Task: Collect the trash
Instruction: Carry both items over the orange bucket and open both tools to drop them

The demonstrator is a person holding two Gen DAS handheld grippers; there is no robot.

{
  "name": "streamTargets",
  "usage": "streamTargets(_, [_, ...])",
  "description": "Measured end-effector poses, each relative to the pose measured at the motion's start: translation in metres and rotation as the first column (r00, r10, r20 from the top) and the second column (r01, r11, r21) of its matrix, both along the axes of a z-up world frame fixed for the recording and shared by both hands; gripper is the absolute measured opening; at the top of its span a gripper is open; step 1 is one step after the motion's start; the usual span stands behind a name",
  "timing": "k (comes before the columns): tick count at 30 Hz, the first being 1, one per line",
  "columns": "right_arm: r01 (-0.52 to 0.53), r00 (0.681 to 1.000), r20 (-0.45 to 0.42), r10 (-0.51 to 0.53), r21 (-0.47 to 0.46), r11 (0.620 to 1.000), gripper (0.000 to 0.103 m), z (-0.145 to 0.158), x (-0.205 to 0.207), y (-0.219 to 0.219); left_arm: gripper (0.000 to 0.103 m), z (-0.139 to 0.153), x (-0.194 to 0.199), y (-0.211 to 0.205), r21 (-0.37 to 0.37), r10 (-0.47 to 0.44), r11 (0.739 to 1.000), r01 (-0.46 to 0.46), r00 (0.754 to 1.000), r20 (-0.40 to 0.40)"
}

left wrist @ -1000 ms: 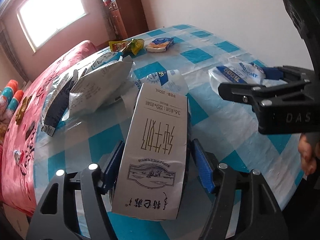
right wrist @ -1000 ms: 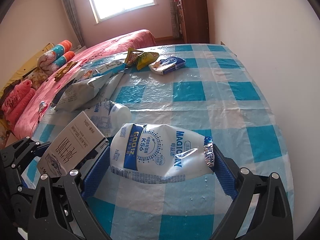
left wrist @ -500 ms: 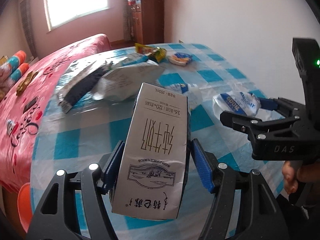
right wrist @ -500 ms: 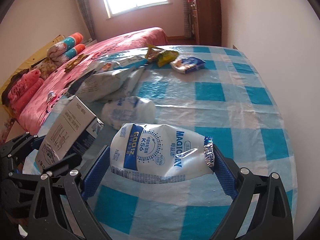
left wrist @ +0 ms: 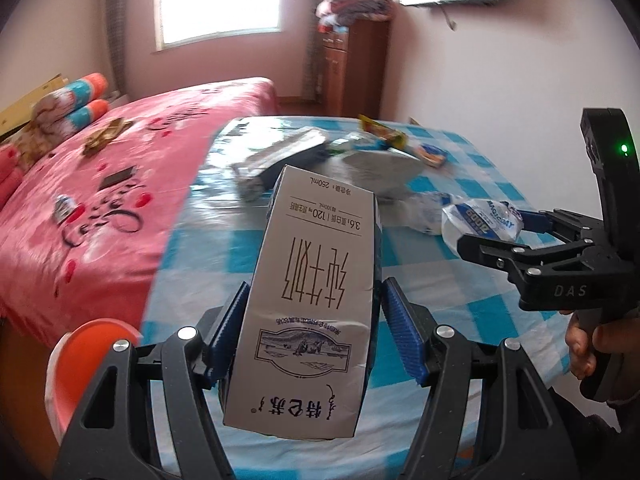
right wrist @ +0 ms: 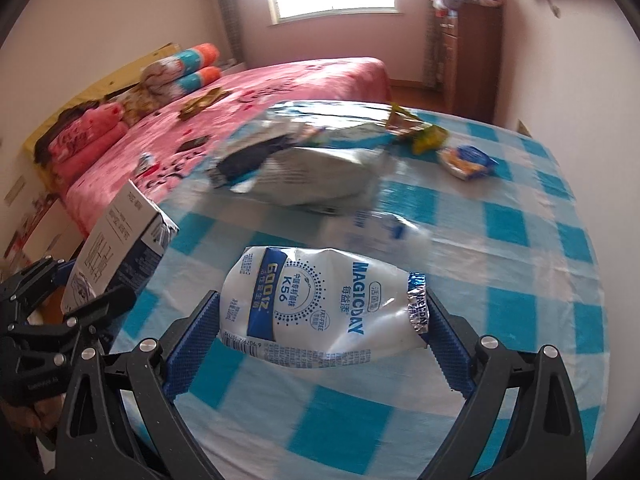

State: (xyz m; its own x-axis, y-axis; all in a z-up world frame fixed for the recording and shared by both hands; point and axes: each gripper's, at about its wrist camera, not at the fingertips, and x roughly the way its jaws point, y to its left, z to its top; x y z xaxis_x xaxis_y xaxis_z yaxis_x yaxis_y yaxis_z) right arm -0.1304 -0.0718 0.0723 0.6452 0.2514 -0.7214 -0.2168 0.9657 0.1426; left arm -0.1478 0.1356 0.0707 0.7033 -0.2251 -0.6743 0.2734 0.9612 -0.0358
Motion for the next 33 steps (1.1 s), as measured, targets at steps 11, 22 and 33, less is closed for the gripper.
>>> streamTargets(11, [-0.243, 0.970, 0.012, 0.244, -0.045, 0.969, 0.094, 0.017, 0.007, 0.102, 0.068, -0.002, -0.016, 0.097, -0.018, 0.227, 0.974, -0.227, 0.974, 0.014])
streamTargets(22, [-0.511, 0.858, 0.007, 0.514, -0.100, 0.854, 0.094, 0.017, 0.007, 0.223, 0.068, -0.032, -0.033, 0.209, -0.029, 0.485, 0.873, -0.487, 0.873, -0.046])
streamTargets(33, [-0.655, 0.750, -0.029, 0.661, -0.168, 0.736, 0.095, -0.008, 0.011, 0.317, 0.068, -0.066, -0.046, 0.273, -0.035, 0.613, 0.784, -0.620, 0.781, -0.119])
